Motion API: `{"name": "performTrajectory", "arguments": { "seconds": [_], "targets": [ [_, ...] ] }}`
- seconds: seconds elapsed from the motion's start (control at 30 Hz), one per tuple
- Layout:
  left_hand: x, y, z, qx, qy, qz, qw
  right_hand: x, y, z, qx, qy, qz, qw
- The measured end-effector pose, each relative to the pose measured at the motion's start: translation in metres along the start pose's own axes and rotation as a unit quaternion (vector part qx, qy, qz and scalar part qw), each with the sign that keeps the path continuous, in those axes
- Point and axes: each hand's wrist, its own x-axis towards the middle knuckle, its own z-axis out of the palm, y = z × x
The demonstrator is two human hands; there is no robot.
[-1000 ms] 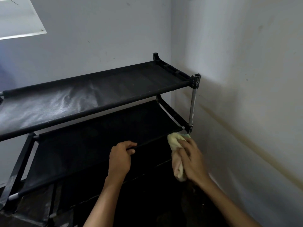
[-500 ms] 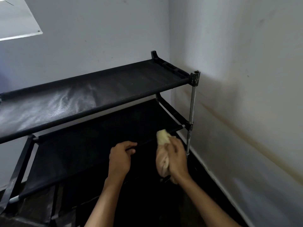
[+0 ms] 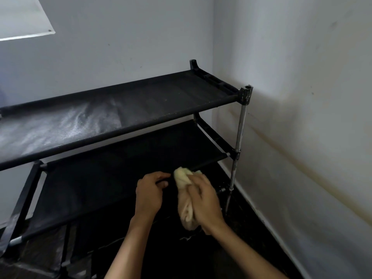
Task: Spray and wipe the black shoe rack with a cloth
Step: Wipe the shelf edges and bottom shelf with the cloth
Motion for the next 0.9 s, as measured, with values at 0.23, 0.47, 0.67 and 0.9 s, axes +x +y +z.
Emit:
{"name": "performTrajectory", "arguments": {
  "seconds": [0.23, 0.47, 0.67, 0.9],
  "targets": [
    [0.003, -0.002, 0.001, -0.006, -0.018, -0.022, 1.000, 0.040, 0.004, -0.045, -0.032, 0.165, 0.084, 0.982],
    [-0.010, -0.002, -0.006, 0.067, -0.054, 0.049, 0.995, -0.014, -0.021, 0.026, 0.086, -0.067, 0.076, 0.991],
    [-0.031, -0.011, -0.033, 0.113, -0.101, 0.049, 0.987, -0.012, -0.010, -0.011, 0.301, -0.147, 0.336, 0.880],
    [-0.079, -0.054, -0.110, 0.148, -0.073, -0.068, 0.984, -0.054, 0.010, -0.006, 0.480, -0.149, 0.426, 0.752]
  ]
}}
